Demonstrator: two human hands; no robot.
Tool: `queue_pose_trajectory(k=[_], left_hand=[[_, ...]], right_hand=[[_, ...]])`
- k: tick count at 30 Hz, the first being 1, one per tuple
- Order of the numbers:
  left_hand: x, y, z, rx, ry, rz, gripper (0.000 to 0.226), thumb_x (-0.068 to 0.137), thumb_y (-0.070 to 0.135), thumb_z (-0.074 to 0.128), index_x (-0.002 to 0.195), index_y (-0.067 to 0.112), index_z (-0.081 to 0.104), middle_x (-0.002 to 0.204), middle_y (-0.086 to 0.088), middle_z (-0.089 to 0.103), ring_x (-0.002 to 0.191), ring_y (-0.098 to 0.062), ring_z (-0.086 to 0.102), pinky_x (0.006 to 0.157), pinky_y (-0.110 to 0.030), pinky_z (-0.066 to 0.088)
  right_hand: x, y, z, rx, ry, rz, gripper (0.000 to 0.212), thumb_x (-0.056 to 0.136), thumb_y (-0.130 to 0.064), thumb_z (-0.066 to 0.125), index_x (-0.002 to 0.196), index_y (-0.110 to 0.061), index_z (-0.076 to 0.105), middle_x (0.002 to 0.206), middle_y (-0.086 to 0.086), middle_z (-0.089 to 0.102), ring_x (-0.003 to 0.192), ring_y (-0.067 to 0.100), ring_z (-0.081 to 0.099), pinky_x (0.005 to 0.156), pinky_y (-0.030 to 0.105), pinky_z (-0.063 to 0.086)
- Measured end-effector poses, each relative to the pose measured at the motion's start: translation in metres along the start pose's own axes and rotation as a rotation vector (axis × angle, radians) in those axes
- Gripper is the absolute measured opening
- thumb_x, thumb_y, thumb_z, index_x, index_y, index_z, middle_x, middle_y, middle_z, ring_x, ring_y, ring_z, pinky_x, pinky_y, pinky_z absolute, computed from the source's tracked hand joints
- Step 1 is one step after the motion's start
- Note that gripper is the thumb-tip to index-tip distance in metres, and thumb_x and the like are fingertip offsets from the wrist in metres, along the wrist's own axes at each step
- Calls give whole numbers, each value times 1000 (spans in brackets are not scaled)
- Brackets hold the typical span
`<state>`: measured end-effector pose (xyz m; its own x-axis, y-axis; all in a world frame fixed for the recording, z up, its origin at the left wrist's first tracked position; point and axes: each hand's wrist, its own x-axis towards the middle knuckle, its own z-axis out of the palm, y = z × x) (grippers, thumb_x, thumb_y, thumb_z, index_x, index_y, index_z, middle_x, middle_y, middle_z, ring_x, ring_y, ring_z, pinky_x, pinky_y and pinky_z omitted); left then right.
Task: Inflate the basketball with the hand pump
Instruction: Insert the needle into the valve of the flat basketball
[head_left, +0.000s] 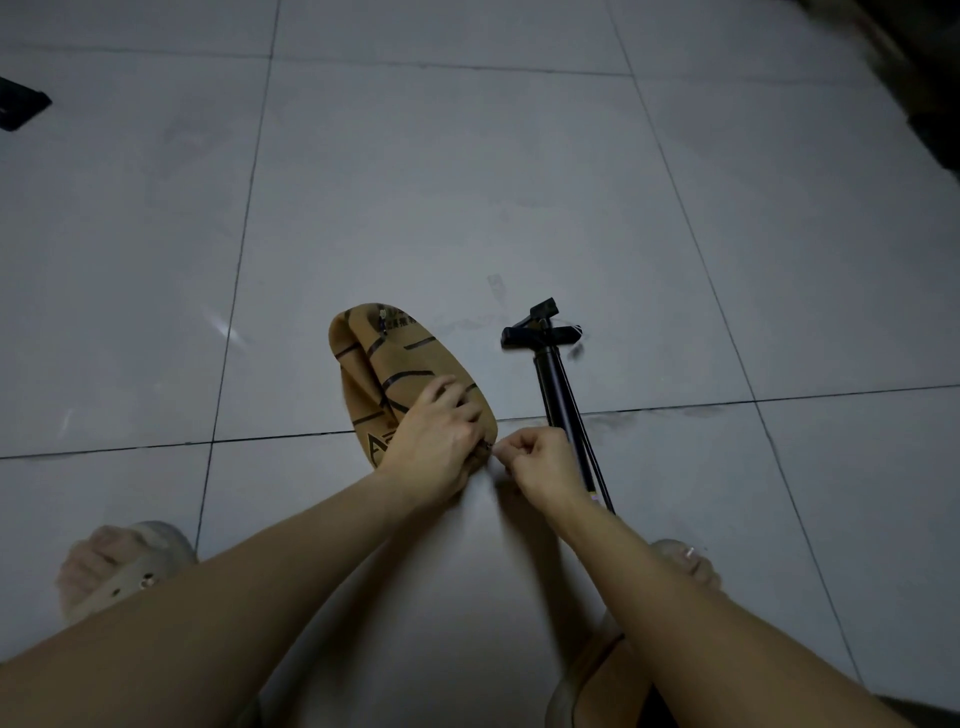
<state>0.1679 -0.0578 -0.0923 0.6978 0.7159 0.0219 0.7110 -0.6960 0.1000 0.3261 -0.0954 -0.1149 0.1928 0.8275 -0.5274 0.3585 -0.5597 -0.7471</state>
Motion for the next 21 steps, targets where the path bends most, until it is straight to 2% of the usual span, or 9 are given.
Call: queue_pose_trajectory(k=[2,4,6,8,10,12,15,17,21], left_hand=[[2,-1,0,9,-13,0,45,84,38,37,75,16,75,77,-1,63,90,-28,55,107,-46,37],[4,-1,-2,9,-20,-2,44,85,38,38,79,19,77,80,0,66,93,-28,56,109,-45,36],[4,-1,-4,9,-28,-2,47,85,37,35,81,20,78,82,0,68,94,-27,56,109,-46,36],[5,-1,-7,31,-45,8,39,84,36,43,80,19,78,82,0,68,94,-27,56,108,-46,37],[6,-2,-9,38,-54,9,34,81,34,48,79,19,78,81,0,68,94,-27,56,108,-46,38],[7,-3,-10,40,-72,8,40,80,34,41,81,19,78,81,1,67,94,-27,56,108,-46,38],[6,-3,-9,40,-64,18,34,80,32,47,82,21,79,80,3,66,95,-26,54,109,-45,37],[6,-3,-7,38,-50,27,40,84,34,40,82,20,78,81,2,66,95,-26,52,109,-45,37],[6,-1,3,82,-23,41,26,90,33,61,80,14,75,82,-4,65,93,-29,54,107,-47,39]], right_hand=[[-1,-4,-7,165,-69,92,21,95,-5,67,74,-6,67,54,5,53,42,11,47,46,27,46],[-2,-10,-16,284,-147,179,16,96,-5,64,81,0,67,59,10,55,44,12,49,46,26,50],[-1,-12,-23,319,-194,240,11,96,-2,64,90,5,68,64,12,60,48,14,54,47,27,53],[1,-11,-25,335,-203,276,12,95,0,64,97,11,68,67,13,62,48,14,57,48,26,54],[2,-12,-25,331,-217,295,14,97,-4,64,93,9,68,67,14,64,46,13,59,47,26,54],[2,-15,-26,286,-259,310,22,101,-15,61,90,4,66,68,15,66,46,16,62,46,28,55],[2,-17,-25,206,-328,325,32,106,-29,53,87,-3,60,65,14,69,51,23,66,46,31,56],[3,-16,-21,196,-327,325,35,107,-30,48,82,-7,56,62,12,64,48,21,61,44,30,54],[3,-10,-8,197,-266,304,40,108,-25,45,71,-12,53,59,5,48,42,14,41,40,21,38]])
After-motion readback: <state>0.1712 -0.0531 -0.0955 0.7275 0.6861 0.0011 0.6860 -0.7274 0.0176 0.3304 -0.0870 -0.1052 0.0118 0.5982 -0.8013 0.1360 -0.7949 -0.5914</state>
